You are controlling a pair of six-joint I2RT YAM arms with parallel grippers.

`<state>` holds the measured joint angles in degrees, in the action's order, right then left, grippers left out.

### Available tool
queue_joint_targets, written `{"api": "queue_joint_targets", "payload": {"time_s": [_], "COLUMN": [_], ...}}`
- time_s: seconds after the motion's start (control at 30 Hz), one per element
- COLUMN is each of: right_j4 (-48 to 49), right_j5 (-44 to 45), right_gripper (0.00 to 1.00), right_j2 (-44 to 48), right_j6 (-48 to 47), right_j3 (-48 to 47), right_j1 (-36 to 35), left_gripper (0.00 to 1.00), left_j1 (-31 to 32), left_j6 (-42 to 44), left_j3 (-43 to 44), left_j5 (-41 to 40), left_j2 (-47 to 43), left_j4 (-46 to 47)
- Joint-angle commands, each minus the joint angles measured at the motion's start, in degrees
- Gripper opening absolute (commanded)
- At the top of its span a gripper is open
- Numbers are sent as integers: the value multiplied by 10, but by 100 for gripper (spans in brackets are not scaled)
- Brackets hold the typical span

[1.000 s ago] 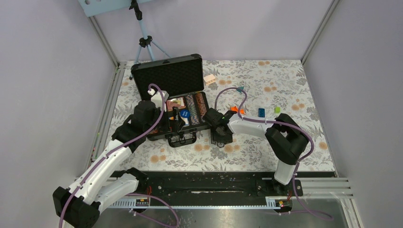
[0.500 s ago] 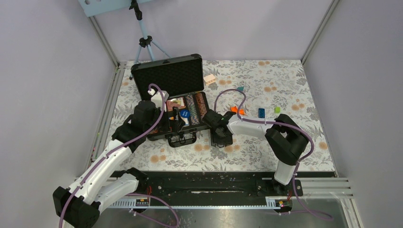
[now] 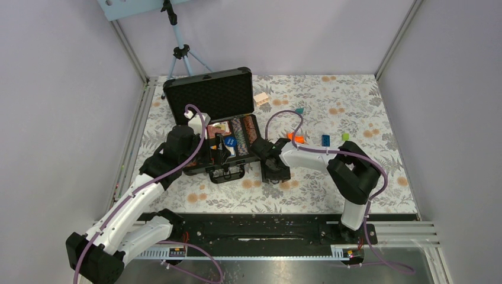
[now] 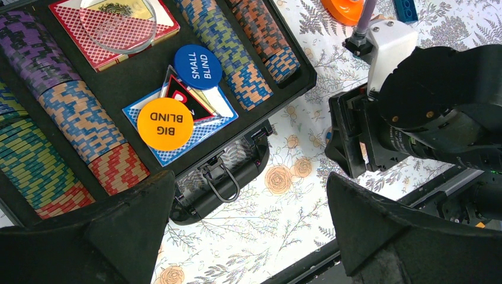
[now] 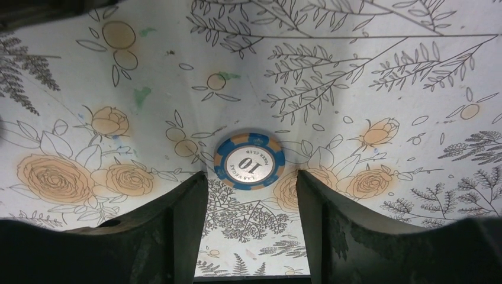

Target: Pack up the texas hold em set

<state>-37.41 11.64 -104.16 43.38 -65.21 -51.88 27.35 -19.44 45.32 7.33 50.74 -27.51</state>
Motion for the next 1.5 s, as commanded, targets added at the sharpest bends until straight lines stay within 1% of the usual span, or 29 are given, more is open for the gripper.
{"api": "queue_joint_targets", "payload": {"time_s": [0.0,0.3,0.57,1.0,1.27,1.37,1.47], "right_j4": [-18,7,28,34,34,35,34], "right_j5": [49,26,2,-1,5,6,7], "right_gripper": [63,57,56,51,46,39,38], "right_j2": [-31,-37,-37,-42,-29,-21,-16], "right_j6": [5,4,9,7,-1,-13,-18], "right_j3": [-19,-7,20,33,35,27,21], "right_j1": [-3,7,9,11,11,11,11], "left_gripper": [99,99,99,99,99,99,99], "left_j1": [-3,-3,-3,-3,-3,-3,-3], "left_j6": [5,5,5,4,4,4,4], "left_j3": [12,13,13,13,13,13,13], "left_j5": [10,11,13,16,15,15,15], "left_j2": [1,5,8,10,9,9,9], "left_j4": [14,14,15,15,15,15,15]}}
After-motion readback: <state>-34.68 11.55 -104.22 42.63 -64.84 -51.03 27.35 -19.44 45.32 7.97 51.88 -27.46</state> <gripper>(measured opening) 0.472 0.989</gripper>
